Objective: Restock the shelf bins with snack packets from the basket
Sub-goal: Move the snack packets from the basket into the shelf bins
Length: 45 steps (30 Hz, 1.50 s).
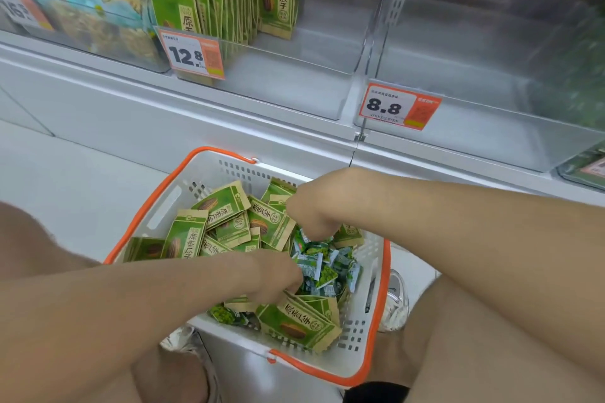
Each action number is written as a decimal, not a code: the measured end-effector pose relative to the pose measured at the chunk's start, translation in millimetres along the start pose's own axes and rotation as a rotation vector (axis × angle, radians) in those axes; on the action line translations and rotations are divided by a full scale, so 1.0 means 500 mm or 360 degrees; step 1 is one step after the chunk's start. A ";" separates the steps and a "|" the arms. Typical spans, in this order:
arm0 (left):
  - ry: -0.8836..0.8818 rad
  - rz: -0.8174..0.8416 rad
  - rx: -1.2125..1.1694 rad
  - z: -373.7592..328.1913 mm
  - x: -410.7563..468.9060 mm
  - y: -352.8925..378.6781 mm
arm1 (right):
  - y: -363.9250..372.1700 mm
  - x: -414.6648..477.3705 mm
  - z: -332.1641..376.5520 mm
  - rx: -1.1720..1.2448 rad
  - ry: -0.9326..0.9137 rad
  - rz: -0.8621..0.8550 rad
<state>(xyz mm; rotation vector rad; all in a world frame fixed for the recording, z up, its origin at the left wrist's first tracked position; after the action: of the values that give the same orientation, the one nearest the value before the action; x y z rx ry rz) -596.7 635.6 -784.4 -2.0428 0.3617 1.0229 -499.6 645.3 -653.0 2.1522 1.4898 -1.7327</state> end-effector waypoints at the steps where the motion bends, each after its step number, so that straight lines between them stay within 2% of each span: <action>1: 0.0040 -0.0026 -0.0086 -0.003 -0.005 -0.023 | 0.001 0.001 -0.007 0.0040 0.0020 -0.0016; 6: 0.0073 -0.0230 -0.0294 -0.004 -0.072 -0.184 | -0.006 -0.007 -0.047 0.0282 -0.0082 0.0016; 10: 0.0148 -0.0476 -0.0408 0.025 -0.154 -0.289 | 0.005 -0.022 -0.096 0.1006 -0.0108 0.0252; 12: 0.0194 -0.0693 -0.0606 0.041 -0.197 -0.331 | 0.002 -0.030 -0.119 0.1365 -0.0115 0.0126; 14: 0.0222 -0.1053 -0.0848 0.052 -0.238 -0.368 | -0.005 -0.034 -0.140 0.1652 -0.0084 -0.0083; 17: 0.0291 -0.1620 -0.1591 0.075 -0.273 -0.400 | -0.018 -0.034 -0.168 0.2051 -0.0019 -0.0356; 19: 0.0267 -0.1824 -0.2016 0.082 -0.282 -0.406 | -0.032 -0.038 -0.185 0.2304 0.0101 -0.0615; 22: 0.0253 -0.1674 -0.2343 0.081 -0.284 -0.404 | -0.044 -0.042 -0.204 0.2466 0.0298 -0.0965; 24: 0.0326 -0.1622 -0.2426 0.078 -0.286 -0.404 | -0.049 -0.042 -0.207 0.2474 0.0358 -0.1079; 30: 0.0354 -0.1884 -0.2558 0.082 -0.303 -0.422 | -0.074 -0.043 -0.197 0.2688 0.0220 -0.1283; 32: 0.0351 -0.1959 -0.2486 0.085 -0.308 -0.440 | -0.085 -0.043 -0.205 0.2719 0.0269 -0.1411; 35: 0.0309 -0.1979 -0.2235 0.095 -0.320 -0.477 | -0.100 -0.035 -0.239 0.2689 0.0531 -0.1544; 37: 0.0167 -0.1968 -0.1822 0.106 -0.329 -0.504 | -0.110 -0.030 -0.272 0.2625 0.0779 -0.1613; 40: -0.0108 -0.2203 -0.0945 0.132 -0.353 -0.544 | -0.133 -0.016 -0.318 0.2651 0.0941 -0.1718; 42: -0.0144 -0.2365 -0.0623 0.143 -0.363 -0.564 | -0.151 0.010 -0.349 0.2696 0.0975 -0.1753; 45: -0.0276 -0.2517 -0.0260 0.149 -0.362 -0.580 | -0.177 0.060 -0.397 0.2564 0.1119 -0.1773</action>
<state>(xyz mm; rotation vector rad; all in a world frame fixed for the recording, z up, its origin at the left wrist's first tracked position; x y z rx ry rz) -589.4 859.6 -516.1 -1.5900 -1.2814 0.1682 -408.9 817.8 -551.9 2.8470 1.8531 -3.9049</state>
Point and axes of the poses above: each hand's wrist, its own x-axis towards the middle knuckle, its own y-axis out of the palm, z = x × y, the point moved 3 cm from there along x, towards the middle knuckle, and after that the axes turned 14 degrees about -x, right-handed, at the moved point
